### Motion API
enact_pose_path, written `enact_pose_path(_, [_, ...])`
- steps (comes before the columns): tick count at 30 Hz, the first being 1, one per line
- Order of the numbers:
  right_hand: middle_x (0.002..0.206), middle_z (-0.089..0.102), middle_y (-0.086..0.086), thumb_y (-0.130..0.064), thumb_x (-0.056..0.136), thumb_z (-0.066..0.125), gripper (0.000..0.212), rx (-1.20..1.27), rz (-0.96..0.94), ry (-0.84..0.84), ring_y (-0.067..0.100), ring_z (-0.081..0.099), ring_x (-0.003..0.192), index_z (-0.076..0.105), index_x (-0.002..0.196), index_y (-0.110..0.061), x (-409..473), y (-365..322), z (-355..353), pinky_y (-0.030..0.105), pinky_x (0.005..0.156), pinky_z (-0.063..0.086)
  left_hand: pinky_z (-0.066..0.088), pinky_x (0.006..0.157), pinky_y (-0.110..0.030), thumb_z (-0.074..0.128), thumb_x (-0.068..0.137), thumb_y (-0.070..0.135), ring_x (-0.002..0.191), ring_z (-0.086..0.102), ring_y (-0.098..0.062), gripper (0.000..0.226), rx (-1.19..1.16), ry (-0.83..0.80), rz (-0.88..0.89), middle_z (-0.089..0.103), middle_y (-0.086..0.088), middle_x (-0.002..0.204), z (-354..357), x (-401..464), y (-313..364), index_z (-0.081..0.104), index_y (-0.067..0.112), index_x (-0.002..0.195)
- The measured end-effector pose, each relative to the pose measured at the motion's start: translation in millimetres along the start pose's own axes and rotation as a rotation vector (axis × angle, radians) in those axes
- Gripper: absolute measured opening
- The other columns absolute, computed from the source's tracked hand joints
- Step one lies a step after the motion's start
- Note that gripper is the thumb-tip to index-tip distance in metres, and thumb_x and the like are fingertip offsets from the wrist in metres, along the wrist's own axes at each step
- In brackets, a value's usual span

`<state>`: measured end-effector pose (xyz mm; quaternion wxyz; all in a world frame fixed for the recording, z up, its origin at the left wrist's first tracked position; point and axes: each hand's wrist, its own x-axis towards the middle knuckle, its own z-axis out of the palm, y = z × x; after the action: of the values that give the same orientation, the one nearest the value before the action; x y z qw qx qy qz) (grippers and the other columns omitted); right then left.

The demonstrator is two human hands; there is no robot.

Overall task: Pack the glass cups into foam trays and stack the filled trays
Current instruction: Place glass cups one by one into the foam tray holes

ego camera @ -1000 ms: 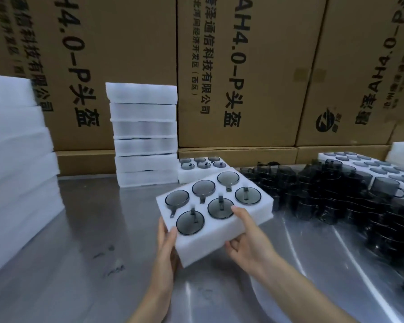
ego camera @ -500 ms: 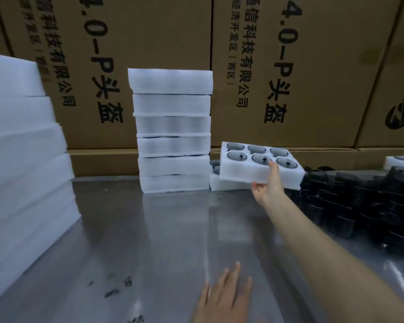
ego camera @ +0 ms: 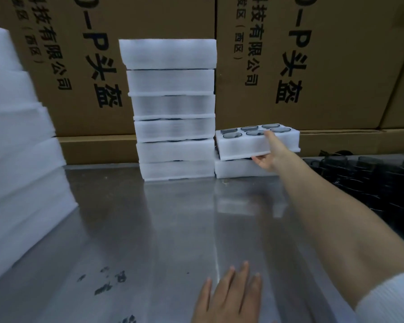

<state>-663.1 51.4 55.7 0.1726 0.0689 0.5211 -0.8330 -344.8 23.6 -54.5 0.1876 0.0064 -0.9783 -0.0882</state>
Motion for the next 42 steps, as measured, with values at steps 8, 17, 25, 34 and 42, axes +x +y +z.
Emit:
enact_pose_path(8, [0.132, 0.052, 0.011, -0.037, 0.087, 0.061, 0.058, 0.126, 0.021, -0.055, 0.026, 0.055, 0.113, 0.040, 0.136, -0.013, 10.7, 6.9, 1.3, 0.037, 0.088, 0.044, 0.036, 0.078, -0.025, 0.007, 0.097, 0.033, 0.077, 0.068, 0.006, 0.073, 0.049, 0.104, -0.016, 0.071, 0.024, 0.090, 0.4, -0.1, 3.0, 0.074, 0.045, 0.072])
enact_pose_path(17, [0.080, 0.072, 0.004, -0.083, 0.078, 0.029, 0.072, -0.673, -0.024, 0.039, 0.018, 0.065, 0.069, 0.055, 0.092, -0.017, 4.1, 10.8, -10.6, 0.030, 0.059, 0.038, 0.036, 0.078, -0.023, 0.006, 0.097, 0.032, 0.078, 0.067, 0.006, 0.074, 0.058, 0.104, -0.003, 0.071, 0.024, 0.091, -1.6, -1.0, 1.4, 0.074, 0.045, 0.073])
enact_pose_path(25, [0.056, 0.062, -0.006, -0.040, 0.094, 0.052, 0.033, -0.614, -0.315, -0.033, 0.008, 0.055, 0.056, 0.063, 0.076, -0.016, 20.0, 48.0, -18.1, 0.023, 0.053, 0.034, 0.037, 0.077, -0.023, 0.007, 0.097, 0.032, 0.076, 0.067, 0.007, 0.073, 0.050, 0.131, -0.009, 0.070, 0.025, 0.088, -1.3, 1.8, 2.0, 0.074, 0.045, 0.070])
enact_pose_path(34, [0.065, 0.063, -0.003, -0.040, 0.095, 0.049, 0.037, -0.631, -0.329, 0.094, 0.011, 0.051, 0.056, 0.063, 0.069, -0.017, 31.2, 58.8, -7.0, 0.025, 0.052, 0.036, 0.038, 0.078, -0.024, 0.007, 0.097, 0.037, 0.077, 0.068, 0.005, 0.072, 0.030, 0.137, 0.013, 0.071, 0.023, 0.089, 2.1, -0.1, 2.2, 0.074, 0.042, 0.070])
enact_pose_path(42, [0.056, 0.059, -0.006, -0.027, 0.095, 0.051, 0.033, -0.720, -0.582, 0.033, 0.011, 0.052, 0.059, 0.060, 0.064, -0.024, -15.0, 96.6, -26.4, 0.033, 0.071, 0.045, 0.054, 0.058, -0.019, 0.029, 0.065, 0.066, 0.080, 0.066, 0.009, 0.049, -0.006, -0.087, -0.011, 0.069, 0.027, 0.094, -16.4, -5.9, -0.9, 0.073, 0.047, 0.078])
